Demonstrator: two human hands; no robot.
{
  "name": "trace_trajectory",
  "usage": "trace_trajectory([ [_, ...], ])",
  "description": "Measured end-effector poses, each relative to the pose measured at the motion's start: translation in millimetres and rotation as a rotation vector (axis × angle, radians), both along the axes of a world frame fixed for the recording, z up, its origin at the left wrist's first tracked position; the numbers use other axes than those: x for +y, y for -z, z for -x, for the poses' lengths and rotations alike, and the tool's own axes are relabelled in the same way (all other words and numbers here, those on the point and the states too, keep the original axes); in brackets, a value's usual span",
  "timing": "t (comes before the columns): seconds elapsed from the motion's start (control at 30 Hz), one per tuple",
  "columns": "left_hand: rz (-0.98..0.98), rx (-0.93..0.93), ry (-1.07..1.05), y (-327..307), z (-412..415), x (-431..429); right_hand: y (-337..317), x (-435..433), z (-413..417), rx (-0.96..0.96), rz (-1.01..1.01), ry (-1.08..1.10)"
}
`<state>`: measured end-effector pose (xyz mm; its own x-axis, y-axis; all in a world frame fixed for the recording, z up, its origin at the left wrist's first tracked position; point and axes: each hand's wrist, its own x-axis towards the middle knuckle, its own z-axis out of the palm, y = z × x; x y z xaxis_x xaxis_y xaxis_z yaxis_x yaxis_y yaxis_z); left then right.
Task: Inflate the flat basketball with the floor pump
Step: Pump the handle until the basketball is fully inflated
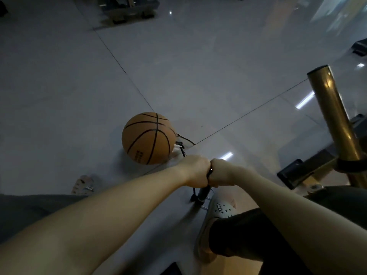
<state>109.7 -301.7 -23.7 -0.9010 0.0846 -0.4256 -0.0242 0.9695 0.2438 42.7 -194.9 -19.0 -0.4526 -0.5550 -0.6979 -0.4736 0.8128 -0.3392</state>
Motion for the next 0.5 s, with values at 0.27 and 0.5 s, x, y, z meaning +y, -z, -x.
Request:
trace_trajectory([
  [0.27, -0.066, 0.025, -0.045, -99.6, -2.1, -10.6, -104.0, -1.5, 1.5, 0.008, 0.076, -0.030],
  [0.5, -0.110, 0.037, -0.079, -133.0, 16.8, -20.5, -136.9, -10.4, 11.2, 0.014, 0.116, 0.044],
])
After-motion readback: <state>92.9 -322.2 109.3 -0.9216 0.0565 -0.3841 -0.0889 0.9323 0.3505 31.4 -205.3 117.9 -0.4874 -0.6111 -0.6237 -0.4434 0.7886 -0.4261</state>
